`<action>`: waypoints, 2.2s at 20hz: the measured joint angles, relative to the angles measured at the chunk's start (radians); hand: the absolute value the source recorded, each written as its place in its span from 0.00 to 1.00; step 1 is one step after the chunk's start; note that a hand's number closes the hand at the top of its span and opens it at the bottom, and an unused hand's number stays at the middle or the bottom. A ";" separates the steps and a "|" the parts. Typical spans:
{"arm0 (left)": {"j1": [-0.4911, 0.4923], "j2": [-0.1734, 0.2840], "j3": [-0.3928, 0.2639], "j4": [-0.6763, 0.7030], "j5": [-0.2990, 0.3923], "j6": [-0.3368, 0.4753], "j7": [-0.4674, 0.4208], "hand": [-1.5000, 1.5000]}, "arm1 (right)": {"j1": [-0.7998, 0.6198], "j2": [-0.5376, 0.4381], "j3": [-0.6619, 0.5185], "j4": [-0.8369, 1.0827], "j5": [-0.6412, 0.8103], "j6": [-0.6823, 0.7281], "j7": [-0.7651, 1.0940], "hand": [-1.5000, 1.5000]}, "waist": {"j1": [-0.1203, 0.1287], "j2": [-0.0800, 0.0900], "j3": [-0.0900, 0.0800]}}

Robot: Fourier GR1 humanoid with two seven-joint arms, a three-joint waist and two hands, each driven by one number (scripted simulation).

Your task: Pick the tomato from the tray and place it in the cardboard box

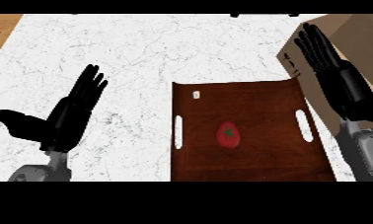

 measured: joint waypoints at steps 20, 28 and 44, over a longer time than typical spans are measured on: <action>0.023 0.036 0.074 -0.055 -0.101 0.176 0.039 0.50 | 0.649 0.077 -0.113 -0.258 0.443 -0.596 0.108 0.00 | -0.024 -0.013 -0.002; -0.001 0.027 0.053 -0.070 -0.117 0.183 0.068 0.50 | 0.804 -0.060 0.045 -0.555 0.568 -0.388 0.541 0.00 | 0.015 0.001 0.008; -0.031 -0.023 0.061 -0.044 -0.162 0.158 0.082 0.50 | 0.406 0.103 0.332 -0.737 0.814 -0.209 1.203 0.00 | 0.031 0.002 0.014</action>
